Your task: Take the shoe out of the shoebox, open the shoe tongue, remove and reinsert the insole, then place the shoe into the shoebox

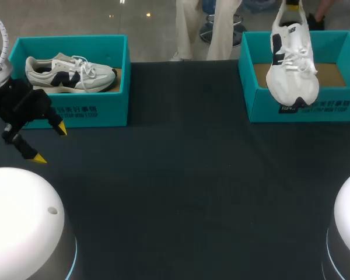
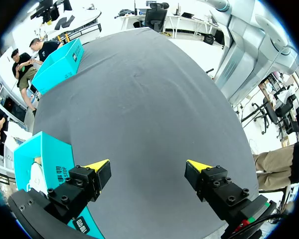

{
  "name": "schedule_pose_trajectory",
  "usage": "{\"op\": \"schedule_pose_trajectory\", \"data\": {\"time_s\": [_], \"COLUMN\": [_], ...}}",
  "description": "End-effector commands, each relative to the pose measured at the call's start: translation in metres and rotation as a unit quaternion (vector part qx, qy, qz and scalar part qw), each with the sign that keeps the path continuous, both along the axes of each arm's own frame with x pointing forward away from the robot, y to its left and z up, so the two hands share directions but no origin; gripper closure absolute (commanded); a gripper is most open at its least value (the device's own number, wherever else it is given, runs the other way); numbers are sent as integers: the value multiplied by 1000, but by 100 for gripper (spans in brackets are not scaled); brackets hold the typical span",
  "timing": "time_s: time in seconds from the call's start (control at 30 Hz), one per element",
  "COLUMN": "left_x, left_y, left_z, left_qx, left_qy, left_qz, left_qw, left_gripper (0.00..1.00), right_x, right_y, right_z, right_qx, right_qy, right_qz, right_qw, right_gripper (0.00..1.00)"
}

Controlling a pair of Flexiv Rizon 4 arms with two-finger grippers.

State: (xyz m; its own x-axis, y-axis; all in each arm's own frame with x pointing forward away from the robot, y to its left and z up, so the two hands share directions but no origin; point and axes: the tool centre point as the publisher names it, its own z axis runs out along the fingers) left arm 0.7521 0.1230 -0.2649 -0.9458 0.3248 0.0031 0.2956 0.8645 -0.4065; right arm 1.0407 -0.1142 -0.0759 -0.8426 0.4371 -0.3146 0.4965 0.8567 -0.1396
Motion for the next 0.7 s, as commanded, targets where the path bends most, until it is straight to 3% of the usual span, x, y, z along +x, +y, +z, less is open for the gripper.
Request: {"op": "schedule_pose_trajectory", "data": {"time_s": [0.03,0.3,0.53,0.7], "left_x": [-1,-1,-1,-1], "left_y": [0,0,0,0], "left_z": [0,0,0,0], "left_qx": [0,0,0,0], "left_qy": [0,0,0,0], "left_qz": [0,0,0,0], "left_qw": [1000,1000,1000,1000], "left_gripper": [0,0,0,0], "right_x": [30,54,55,50], "right_y": [-30,-86,-120,-131], "right_z": [-4,-35,-50,-54], "right_qx": [7,10,24,21], "right_qy": [17,46,59,74], "right_qz": [-24,-79,-130,-163], "right_qw": [1000,996,990,984], "right_gripper": [100,100,100,100]}}
